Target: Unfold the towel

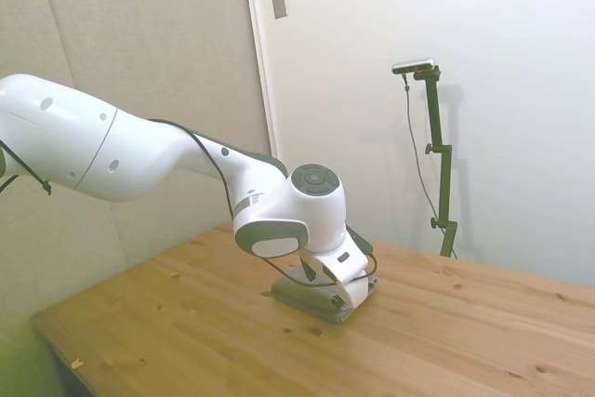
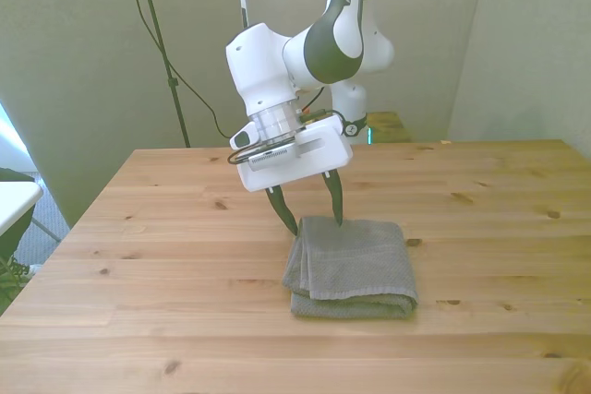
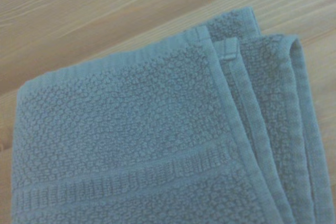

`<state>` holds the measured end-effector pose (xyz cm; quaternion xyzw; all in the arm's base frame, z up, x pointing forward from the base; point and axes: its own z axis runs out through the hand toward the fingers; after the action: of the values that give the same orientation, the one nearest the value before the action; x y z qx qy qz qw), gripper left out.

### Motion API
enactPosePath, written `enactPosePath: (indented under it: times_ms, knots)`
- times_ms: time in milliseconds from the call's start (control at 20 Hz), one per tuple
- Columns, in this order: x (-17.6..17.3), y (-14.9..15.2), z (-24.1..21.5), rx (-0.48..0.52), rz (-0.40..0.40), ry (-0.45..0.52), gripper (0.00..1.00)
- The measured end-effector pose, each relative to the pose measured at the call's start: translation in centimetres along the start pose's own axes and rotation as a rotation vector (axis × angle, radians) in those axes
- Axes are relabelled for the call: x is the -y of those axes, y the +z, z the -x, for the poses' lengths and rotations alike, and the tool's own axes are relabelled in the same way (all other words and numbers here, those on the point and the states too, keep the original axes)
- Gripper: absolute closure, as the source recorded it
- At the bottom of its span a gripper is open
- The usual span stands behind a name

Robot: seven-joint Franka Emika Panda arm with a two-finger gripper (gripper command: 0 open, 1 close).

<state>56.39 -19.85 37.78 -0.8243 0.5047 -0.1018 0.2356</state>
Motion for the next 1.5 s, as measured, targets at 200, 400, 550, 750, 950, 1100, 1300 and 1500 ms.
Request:
enactPosePath:
  times_ms: [200,400,550,750,950,1100,1300,1500]
  knots:
    - [0.1,0.1,0.1,0.002,0.0,-0.003,1.0]
    - [0.0,0.2,0.2,0.005,0.002,-0.005,1.0]
    - [0.0,0.3,0.3,0.006,0.003,-0.005,1.0]
    - [0.0,0.1,0.2,0.004,0.001,-0.004,1.0]
    - [0.0,-0.1,0.0,0.001,-0.001,-0.002,1.0]
    - [0.0,-0.3,-0.1,-0.002,-0.004,-0.002,1.0]
    - [0.4,-1.0,-0.3,0.002,-0.011,-0.004,1.0]
    - [1.7,-2.2,-0.1,0.004,-0.031,-0.023,1.0]
